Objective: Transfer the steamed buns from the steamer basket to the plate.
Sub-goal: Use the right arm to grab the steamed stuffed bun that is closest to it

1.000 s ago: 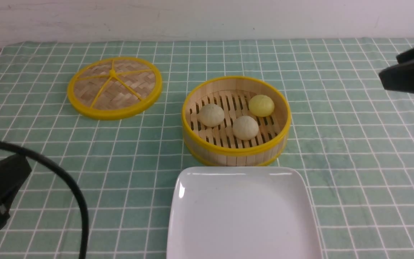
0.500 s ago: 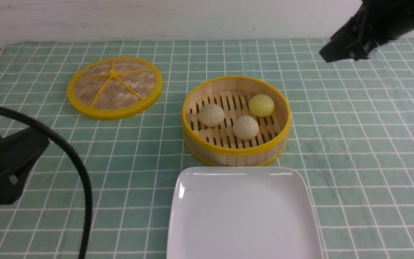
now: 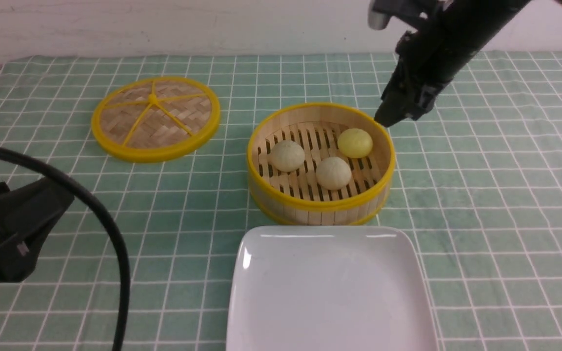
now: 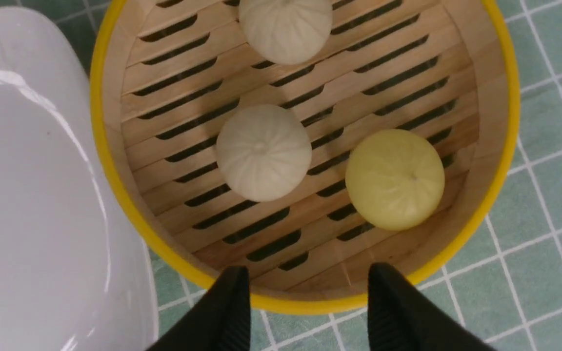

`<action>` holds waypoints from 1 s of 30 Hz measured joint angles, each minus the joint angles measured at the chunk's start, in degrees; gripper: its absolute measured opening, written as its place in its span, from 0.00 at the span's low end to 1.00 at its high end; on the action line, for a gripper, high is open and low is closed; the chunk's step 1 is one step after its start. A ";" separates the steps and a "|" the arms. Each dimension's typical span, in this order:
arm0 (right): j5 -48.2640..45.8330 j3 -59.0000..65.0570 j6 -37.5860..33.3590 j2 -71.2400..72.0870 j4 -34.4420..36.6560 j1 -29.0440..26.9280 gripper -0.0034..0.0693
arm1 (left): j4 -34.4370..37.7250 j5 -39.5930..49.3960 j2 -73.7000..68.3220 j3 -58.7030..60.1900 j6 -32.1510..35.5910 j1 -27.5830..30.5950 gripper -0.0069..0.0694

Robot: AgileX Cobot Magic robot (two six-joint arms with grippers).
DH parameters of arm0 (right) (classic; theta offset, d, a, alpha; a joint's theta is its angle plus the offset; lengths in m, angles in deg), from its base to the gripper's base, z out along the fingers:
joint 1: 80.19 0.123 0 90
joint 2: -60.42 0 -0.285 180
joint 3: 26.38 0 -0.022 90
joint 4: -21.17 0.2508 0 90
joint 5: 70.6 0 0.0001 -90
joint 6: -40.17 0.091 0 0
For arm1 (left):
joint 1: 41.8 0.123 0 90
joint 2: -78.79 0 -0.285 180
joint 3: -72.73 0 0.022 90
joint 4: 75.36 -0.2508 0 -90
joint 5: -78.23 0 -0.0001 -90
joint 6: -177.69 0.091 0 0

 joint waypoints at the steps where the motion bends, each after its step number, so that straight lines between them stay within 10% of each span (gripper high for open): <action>1: 1.32 0.00 0.11 -0.68 -1.27 0.77 0.53 | 0.00 0.29 0.00 0.00 0.00 0.00 0.80; 30: 18.51 -0.21 5.79 -11.61 -14.31 3.92 0.69 | -0.24 5.27 0.00 0.00 0.00 0.00 0.80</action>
